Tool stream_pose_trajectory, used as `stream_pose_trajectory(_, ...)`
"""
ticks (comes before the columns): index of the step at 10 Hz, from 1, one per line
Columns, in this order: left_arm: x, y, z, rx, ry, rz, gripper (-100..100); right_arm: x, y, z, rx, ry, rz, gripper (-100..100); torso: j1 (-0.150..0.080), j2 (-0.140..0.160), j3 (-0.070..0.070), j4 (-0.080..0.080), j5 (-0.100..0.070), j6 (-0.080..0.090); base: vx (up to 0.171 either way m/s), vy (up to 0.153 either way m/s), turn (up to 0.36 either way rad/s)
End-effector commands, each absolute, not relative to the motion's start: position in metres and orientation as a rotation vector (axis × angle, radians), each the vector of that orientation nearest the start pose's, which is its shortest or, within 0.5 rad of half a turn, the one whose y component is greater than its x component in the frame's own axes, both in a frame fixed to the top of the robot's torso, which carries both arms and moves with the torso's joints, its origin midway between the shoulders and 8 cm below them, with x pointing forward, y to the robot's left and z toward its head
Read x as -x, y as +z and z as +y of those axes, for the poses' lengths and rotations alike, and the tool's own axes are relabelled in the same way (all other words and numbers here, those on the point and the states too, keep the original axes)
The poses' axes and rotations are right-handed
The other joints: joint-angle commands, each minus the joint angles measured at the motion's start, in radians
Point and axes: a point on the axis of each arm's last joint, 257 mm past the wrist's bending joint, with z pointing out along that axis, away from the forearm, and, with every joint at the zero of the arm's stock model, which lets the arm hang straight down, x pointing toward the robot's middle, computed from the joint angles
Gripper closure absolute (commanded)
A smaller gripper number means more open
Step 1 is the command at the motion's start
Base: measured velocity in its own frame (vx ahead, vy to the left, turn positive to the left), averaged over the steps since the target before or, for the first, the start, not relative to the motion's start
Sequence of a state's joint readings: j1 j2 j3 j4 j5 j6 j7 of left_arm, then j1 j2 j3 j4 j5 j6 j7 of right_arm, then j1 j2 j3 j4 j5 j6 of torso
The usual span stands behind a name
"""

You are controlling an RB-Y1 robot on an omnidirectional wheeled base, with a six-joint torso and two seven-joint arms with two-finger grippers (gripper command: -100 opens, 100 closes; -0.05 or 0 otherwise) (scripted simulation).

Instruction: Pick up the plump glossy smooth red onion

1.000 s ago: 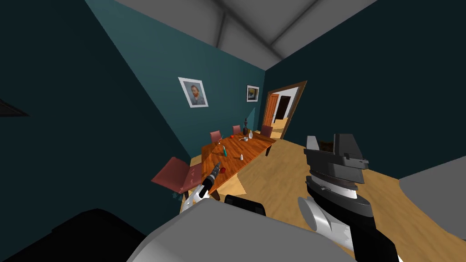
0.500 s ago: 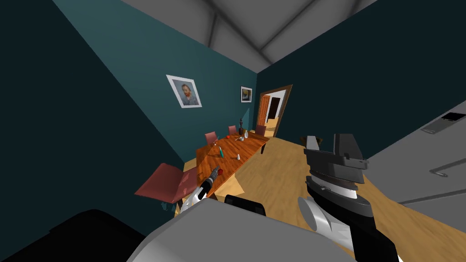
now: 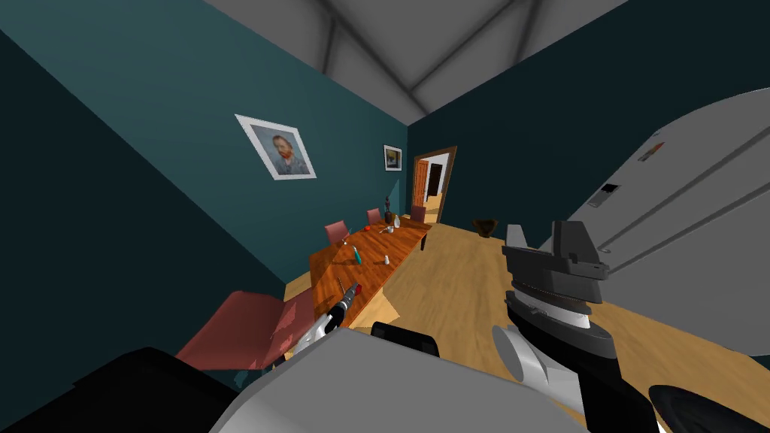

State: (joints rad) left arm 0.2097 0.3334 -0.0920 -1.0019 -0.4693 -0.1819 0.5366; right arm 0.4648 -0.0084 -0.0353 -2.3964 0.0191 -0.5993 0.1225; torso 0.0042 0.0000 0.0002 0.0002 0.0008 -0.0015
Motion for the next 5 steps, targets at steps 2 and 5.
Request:
stream_pose_trajectory(2,-0.324,-0.545,0.381,1.482,-0.619,1.820,-100,-0.297,0.101,-0.271,-0.398,1.199,0.477,0,-0.001,0.000,0.000,0.000,0.000,0.000,-0.006,0.021,-0.145)
stream_pose_trajectory(5,-0.300,-0.567,0.405,1.536,-0.516,1.854,-100,-0.297,0.101,-0.271,-0.398,1.199,0.477,0,0.000,0.000,0.000,0.000,0.000,0.000,-0.009,0.032,-0.281)
